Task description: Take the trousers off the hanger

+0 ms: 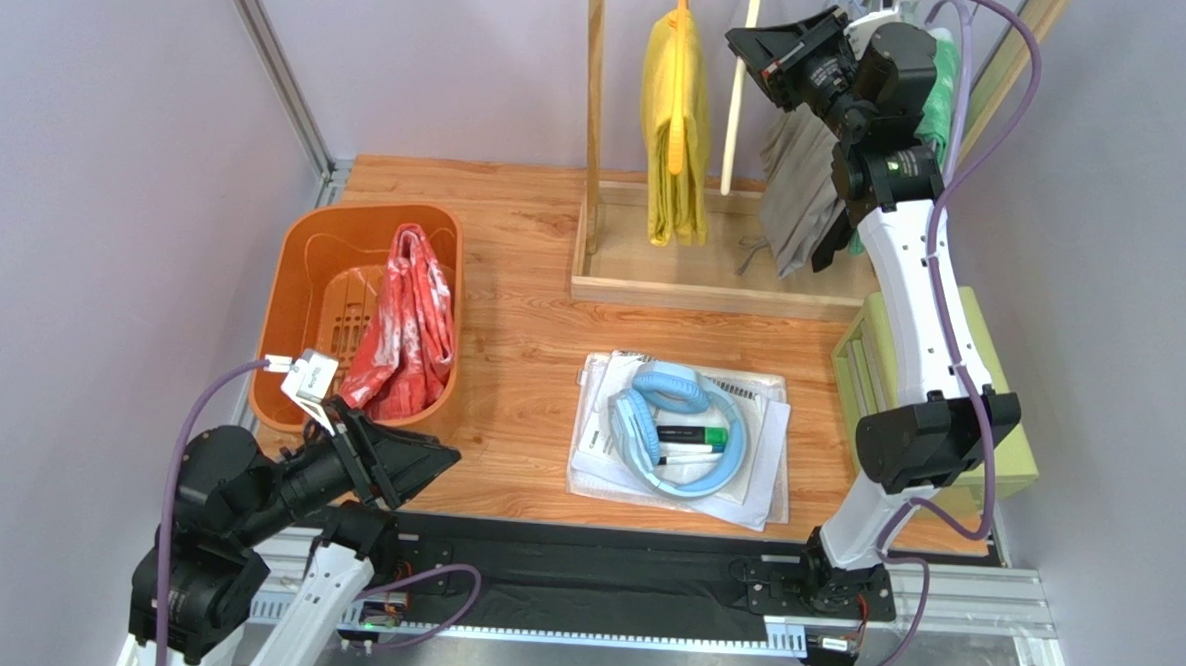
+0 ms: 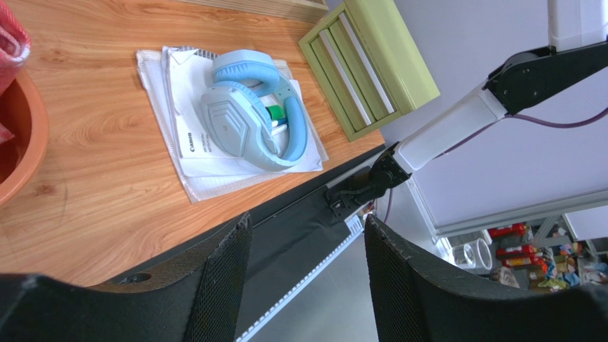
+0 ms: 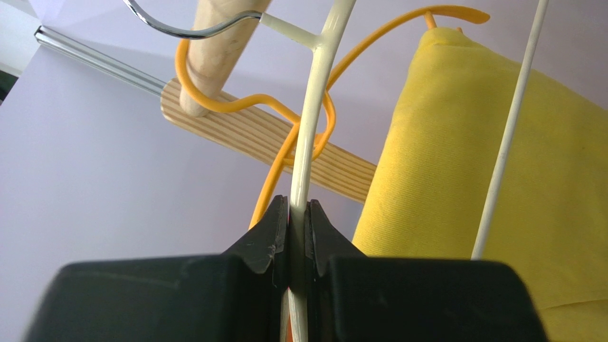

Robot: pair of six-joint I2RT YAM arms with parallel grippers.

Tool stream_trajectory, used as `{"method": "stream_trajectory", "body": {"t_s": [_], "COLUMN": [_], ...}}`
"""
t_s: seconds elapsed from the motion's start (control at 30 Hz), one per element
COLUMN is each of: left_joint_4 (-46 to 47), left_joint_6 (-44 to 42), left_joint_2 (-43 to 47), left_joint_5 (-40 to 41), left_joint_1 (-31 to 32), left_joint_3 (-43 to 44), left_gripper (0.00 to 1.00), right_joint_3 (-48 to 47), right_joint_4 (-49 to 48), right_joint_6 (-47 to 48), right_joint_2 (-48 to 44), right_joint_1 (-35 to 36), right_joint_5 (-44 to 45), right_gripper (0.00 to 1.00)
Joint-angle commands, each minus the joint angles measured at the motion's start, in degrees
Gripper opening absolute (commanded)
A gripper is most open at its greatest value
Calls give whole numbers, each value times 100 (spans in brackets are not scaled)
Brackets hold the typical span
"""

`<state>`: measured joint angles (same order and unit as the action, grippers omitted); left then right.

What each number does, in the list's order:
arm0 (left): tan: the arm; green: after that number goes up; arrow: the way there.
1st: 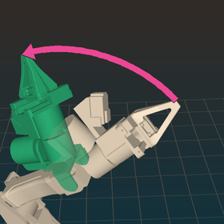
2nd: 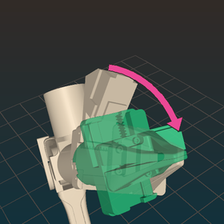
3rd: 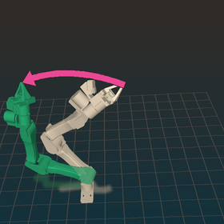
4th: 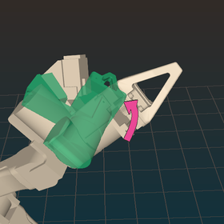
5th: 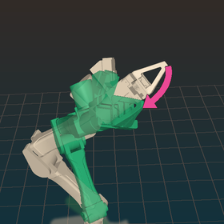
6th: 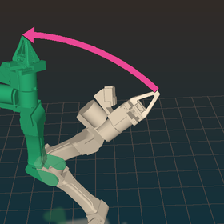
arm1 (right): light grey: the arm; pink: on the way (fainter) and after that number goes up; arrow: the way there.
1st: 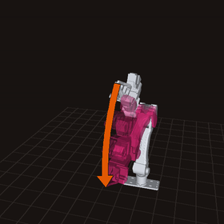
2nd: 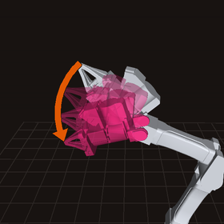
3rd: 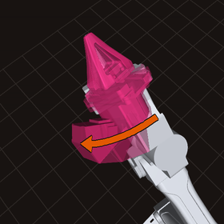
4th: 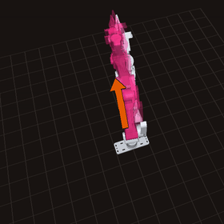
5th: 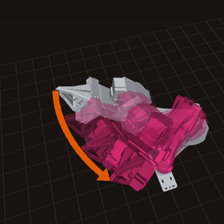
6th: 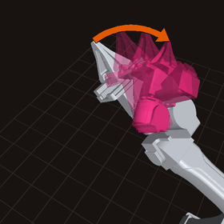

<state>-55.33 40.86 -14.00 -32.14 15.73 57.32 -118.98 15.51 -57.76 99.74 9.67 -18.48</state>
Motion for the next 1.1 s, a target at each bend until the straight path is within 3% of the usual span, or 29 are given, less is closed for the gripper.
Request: {"method": "stream_trajectory", "body": {"t_s": [0.0,0.33,0.57,0.73,1.07], "left_joint_4": [-180,-189,-267,-829,-795], "left_joint_6": [185,45,-332,-1228,-1976], "left_joint_2": [-6,-120,-331,-955,-1684], "left_joint_5": [-3,-152,-214,32,41], "left_joint_1": [-17,-17,-17,-17,-17], "left_joint_3": [262,131,121,613,1097], "left_gripper": [65,65,65,65,66], "right_joint_3": [-310,164,314,-10,-37], "right_joint_4": [-259,110,567,1313,2648], "right_joint_6": [-166,-25,352,800,2310], "right_joint_2": [71,-104,-280,-359,-1044], "right_joint_1": [17,26,43,52,289], "right_joint_5": [143,143,55,81,1134], "right_gripper": [0,1,24,37,82]}}
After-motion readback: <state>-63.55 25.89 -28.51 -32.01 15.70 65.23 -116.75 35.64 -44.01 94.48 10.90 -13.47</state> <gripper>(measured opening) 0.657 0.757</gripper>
